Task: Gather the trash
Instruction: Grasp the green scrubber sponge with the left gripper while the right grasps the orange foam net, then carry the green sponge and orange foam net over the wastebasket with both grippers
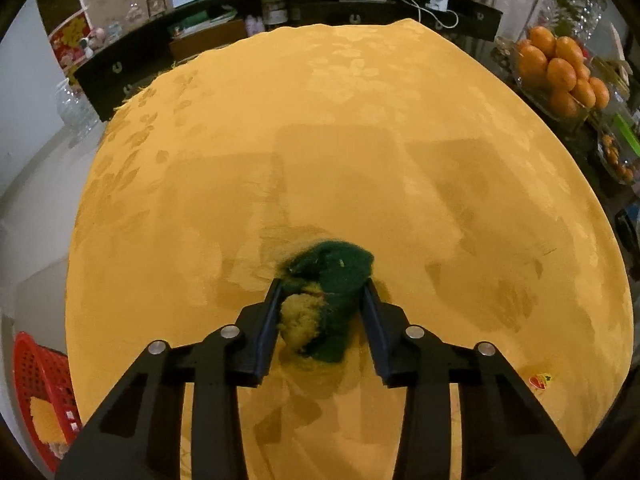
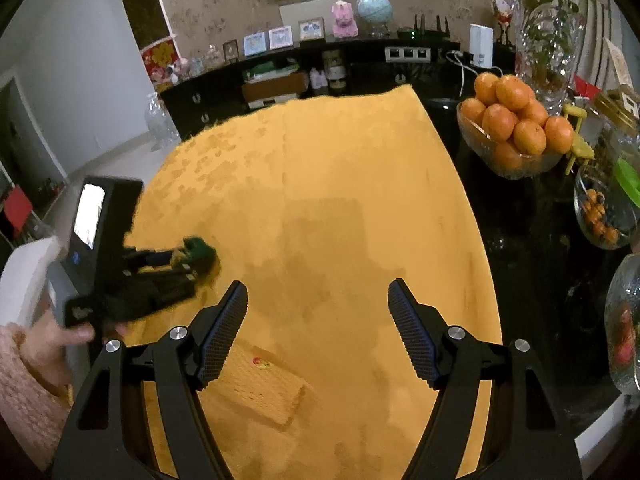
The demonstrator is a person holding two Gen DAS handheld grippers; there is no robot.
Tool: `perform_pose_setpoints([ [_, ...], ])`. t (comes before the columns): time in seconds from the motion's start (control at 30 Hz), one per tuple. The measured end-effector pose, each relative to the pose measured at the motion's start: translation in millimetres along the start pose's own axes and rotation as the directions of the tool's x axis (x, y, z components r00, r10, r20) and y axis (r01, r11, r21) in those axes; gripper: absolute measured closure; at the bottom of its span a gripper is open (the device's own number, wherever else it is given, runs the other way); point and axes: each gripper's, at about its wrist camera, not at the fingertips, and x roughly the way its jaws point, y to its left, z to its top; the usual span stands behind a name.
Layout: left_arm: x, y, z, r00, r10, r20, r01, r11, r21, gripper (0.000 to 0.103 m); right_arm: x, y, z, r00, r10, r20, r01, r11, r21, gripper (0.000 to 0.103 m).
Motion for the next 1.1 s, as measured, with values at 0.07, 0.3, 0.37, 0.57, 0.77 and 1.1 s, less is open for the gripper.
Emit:
perform_pose_setpoints([
  [0.07,-4.5,2.4,-0.6,1.000,-0.010,0.009,0.010,1.000,-0.007,0.067,5.4,-1.1,-4.1,1.000,0.014,-0.024,-0.015,1.000,-0.009,0.033],
  [0.3,-34.8,16.4,-1.8,0.996,-0.043,0.074,0.046,0.998,-0.048,0.067,14.3,11.3,-19.2,0.994,0.076,-0.079,-0.084,0.990,-0.109,0.033],
  [0.37,-44.8,21.9,-2.8,0.994,-0.048,0.094,0.054,0.997,-0.061,0.067,17.7,18.8,-24.5,0.991,0.092,-0.100,-0.106,0.983,-0.147,0.033],
  [0.57,-65.0,36.5,-9.1,0.991,-0.039,0.126,0.050,0.995,-0.085,0.067,36.3,51.8,-41.5,0.976,0.117,-0.185,-0.168,0.943,-0.288,0.033],
  [0.77,-82.7,57.8,-19.2,0.988,-0.013,0.154,0.030,0.993,-0.110,0.067,56.5,62.0,-51.8,0.967,0.058,-0.248,-0.147,0.924,-0.354,0.038],
  [1.1,-103.7,97.8,-31.8,0.982,0.045,0.182,-0.013,0.985,-0.170,0.067,61.3,65.7,-52.5,0.965,0.054,-0.257,-0.141,0.932,-0.333,0.066],
])
